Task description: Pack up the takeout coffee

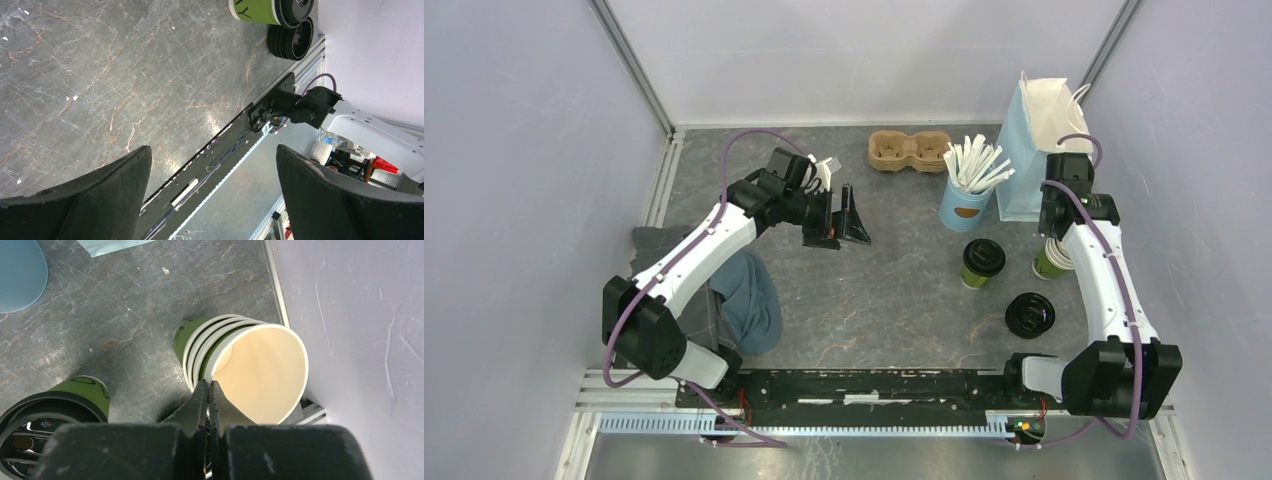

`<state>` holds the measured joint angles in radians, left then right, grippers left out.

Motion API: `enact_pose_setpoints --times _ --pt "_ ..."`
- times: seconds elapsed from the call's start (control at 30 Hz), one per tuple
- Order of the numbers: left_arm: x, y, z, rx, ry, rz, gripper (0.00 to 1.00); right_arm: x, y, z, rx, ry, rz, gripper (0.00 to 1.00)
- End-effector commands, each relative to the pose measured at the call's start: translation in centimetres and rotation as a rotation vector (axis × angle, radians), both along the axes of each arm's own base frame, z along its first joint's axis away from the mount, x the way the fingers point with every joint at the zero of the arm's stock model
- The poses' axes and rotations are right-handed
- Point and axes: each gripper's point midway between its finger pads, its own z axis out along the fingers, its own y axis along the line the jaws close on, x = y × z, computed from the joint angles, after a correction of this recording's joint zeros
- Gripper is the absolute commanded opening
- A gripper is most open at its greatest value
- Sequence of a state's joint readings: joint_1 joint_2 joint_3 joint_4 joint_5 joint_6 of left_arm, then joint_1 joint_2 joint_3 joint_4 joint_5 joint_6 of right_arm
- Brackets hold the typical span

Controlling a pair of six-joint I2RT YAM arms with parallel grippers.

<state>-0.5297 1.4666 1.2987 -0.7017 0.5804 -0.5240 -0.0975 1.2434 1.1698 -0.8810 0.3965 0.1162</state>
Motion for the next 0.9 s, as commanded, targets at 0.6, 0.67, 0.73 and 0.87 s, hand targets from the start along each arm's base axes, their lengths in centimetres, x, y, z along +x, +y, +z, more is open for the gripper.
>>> enact_pose_setpoints --times 0.6,0.67,0.73,0.87 --pt "0.1 -0.5 1.5 -0.042 -0.046 -0.026 1.0 -0.4 -0.3 10.8 -0.173 -0.148 -0.021 0.0" --pt "0.3 -0.4 1.9 -0.045 -0.054 -0.011 1.0 -0.6 0.4 13.4 -0.181 -0.192 -0.008 0.0" --pt "0.3 -0.2 2.3 -0.044 -0.059 0.009 1.0 -1.0 0.7 15.3 -0.188 -0.218 0.009 0.0" --pt "0.0 0.1 3.2 -0.055 -0.057 0.058 0.99 0.1 5.2 16.2 -0.076 -0.299 0.26 0.0"
